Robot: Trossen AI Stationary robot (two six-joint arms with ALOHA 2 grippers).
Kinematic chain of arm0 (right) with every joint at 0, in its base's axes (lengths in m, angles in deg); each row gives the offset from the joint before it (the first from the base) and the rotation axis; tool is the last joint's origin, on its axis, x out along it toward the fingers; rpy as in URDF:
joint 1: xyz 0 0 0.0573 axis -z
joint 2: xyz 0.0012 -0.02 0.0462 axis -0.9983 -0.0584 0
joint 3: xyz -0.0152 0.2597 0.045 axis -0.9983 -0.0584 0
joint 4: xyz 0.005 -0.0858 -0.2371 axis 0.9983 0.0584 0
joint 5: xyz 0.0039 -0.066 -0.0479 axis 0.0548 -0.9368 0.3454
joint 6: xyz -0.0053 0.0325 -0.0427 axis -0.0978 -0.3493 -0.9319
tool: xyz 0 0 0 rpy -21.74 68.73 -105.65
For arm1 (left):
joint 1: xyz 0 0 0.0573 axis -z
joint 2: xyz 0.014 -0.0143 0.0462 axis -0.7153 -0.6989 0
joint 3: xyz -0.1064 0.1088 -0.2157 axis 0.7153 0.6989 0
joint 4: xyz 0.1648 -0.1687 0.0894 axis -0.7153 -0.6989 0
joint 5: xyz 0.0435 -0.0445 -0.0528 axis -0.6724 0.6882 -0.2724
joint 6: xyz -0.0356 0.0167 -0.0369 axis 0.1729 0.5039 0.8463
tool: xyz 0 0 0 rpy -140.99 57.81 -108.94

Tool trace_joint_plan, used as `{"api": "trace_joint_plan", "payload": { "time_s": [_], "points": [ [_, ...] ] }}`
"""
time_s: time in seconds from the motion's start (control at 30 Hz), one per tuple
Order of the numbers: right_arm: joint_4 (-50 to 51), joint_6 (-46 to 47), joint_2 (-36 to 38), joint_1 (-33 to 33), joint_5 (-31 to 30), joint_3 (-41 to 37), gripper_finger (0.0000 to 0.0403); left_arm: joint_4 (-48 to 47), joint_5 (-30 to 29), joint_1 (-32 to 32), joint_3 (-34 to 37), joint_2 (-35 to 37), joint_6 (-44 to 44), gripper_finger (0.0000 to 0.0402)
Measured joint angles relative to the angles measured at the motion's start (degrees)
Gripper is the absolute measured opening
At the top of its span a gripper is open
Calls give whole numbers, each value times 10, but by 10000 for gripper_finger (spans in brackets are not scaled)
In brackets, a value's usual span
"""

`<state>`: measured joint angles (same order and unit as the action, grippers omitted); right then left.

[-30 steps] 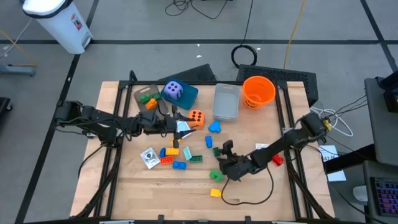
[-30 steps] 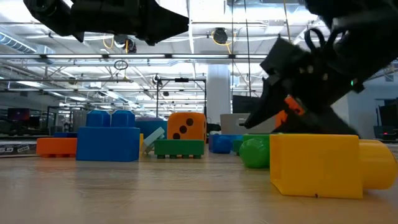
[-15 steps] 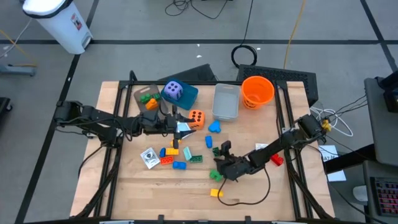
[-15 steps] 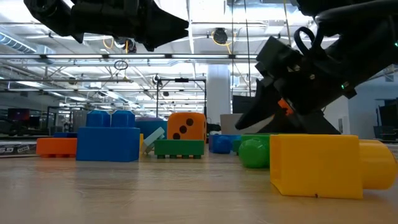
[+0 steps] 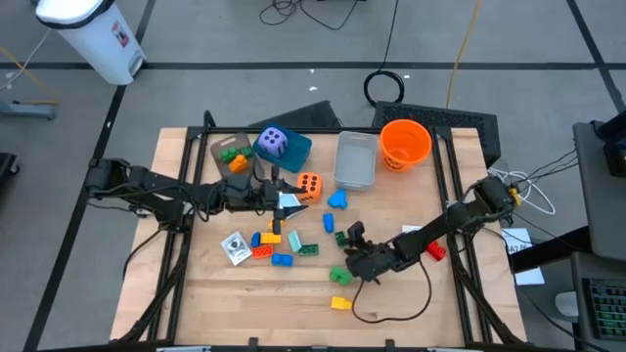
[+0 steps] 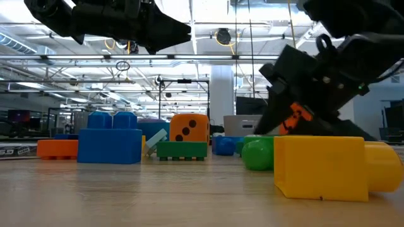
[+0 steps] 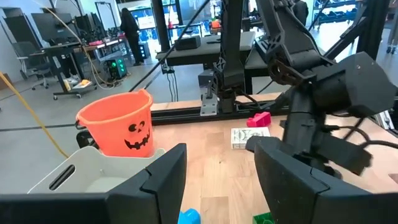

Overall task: Pick & Place Toys
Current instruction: Put the green game piece into the black bin

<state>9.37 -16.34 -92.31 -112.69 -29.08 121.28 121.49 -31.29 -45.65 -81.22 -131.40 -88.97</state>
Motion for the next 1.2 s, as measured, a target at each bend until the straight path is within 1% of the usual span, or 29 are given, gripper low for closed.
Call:
{"api": "trace_joint_plan", "payload": {
  "time_s": [0.13,0.37,0.6,0.83,0.93,1.07,1.13,1.2],
  "points": [
    [31,10,14,6,2,-1,157,0,0,0,0,0,-7,198],
    [31,21,15,16,2,-1,156,0,0,0,0,0,-11,198],
    [28,19,16,25,1,0,135,0,0,0,0,0,-12,198],
    [26,18,16,31,0,0,95,0,0,0,0,0,-11,198],
    [23,22,16,32,0,0,65,-1,0,0,0,0,-11,198],
    [0,23,16,33,0,0,16,-1,0,0,0,0,-11,198],
    [-13,22,16,33,0,1,6,-3,0,0,0,0,-11,198],
    [-18,25,17,34,-1,1,9,-4,0,0,0,0,-11,198]
  ]
}}
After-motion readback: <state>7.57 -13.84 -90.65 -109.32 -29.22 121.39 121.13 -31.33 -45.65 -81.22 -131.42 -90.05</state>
